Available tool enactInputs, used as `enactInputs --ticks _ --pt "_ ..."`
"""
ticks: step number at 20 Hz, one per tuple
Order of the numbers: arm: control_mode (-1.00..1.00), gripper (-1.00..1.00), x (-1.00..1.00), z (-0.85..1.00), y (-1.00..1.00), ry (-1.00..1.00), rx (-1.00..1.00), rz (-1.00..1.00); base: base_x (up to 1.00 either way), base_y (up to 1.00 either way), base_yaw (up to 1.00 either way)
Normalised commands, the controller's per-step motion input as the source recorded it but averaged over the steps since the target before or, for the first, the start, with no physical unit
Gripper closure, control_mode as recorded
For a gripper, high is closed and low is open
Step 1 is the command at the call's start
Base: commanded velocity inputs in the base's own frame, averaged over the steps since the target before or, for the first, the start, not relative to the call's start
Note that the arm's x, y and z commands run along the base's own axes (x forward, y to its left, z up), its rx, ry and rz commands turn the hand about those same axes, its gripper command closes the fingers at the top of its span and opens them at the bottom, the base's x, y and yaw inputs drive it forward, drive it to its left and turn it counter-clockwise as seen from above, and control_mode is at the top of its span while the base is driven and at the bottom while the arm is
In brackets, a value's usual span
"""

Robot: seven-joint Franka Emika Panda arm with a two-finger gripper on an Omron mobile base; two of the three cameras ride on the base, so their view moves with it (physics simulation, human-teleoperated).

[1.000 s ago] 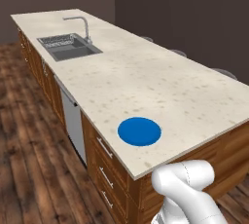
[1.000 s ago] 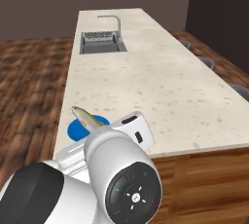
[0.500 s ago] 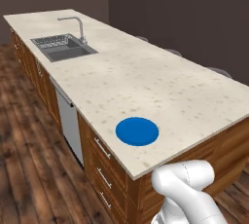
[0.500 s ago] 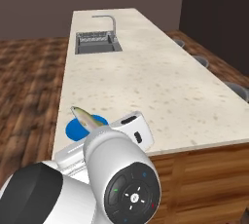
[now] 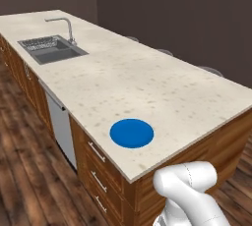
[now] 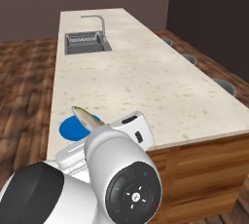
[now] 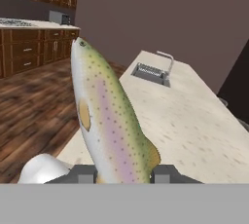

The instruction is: Take the fish from the oven and place it on the plate on the counter.

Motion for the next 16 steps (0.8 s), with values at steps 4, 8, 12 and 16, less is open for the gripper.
enactInputs --ticks 4,8,12,16 --pt "1.0 1.0 0.0 0.0 0.0 0.0 0.0 0.0 0.0 -0.02 -0.09" --pt "1.0 1.0 0.0 0.0 0.0 0.0 0.0 0.0 0.05 0.01 -0.02" --pt "1.0 1.0 0.0 0.0 0.0 0.0 0.0 0.0 0.05 -0.12 0.0" --pt "1.0 1.0 0.0 0.0 0.0 0.0 0.0 0.0 0.0 0.0 -0.02"
